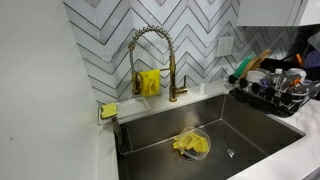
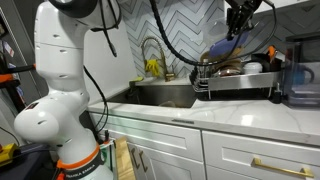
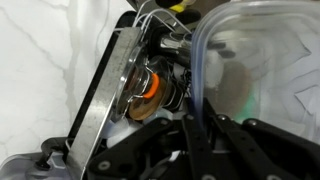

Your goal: Pick up the clear bowl and put it on the light blue lid, pick up the light blue lid with a bowl on top and put it in the dishes drying rack

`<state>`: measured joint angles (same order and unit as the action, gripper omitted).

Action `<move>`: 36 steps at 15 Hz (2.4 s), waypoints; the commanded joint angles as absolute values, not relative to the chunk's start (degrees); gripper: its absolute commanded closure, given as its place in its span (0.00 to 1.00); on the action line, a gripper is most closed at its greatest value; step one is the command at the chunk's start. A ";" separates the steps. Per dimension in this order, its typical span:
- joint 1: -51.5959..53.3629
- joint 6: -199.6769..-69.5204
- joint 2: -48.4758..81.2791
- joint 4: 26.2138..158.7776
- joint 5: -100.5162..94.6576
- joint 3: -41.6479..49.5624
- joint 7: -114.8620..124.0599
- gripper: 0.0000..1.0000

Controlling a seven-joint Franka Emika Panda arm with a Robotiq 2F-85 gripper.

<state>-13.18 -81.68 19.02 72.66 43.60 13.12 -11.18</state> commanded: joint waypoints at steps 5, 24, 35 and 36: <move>-14.30 -89.06 22.19 75.66 50.33 10.03 -6.63 0.97; -11.55 -106.96 23.21 85.29 49.80 4.23 -6.08 0.97; -9.80 -110.71 20.14 87.67 47.65 4.09 -5.29 0.35; -9.77 -110.59 19.47 87.65 47.25 4.13 -5.52 0.27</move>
<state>-10.17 -109.39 22.85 85.13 48.93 4.03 -5.82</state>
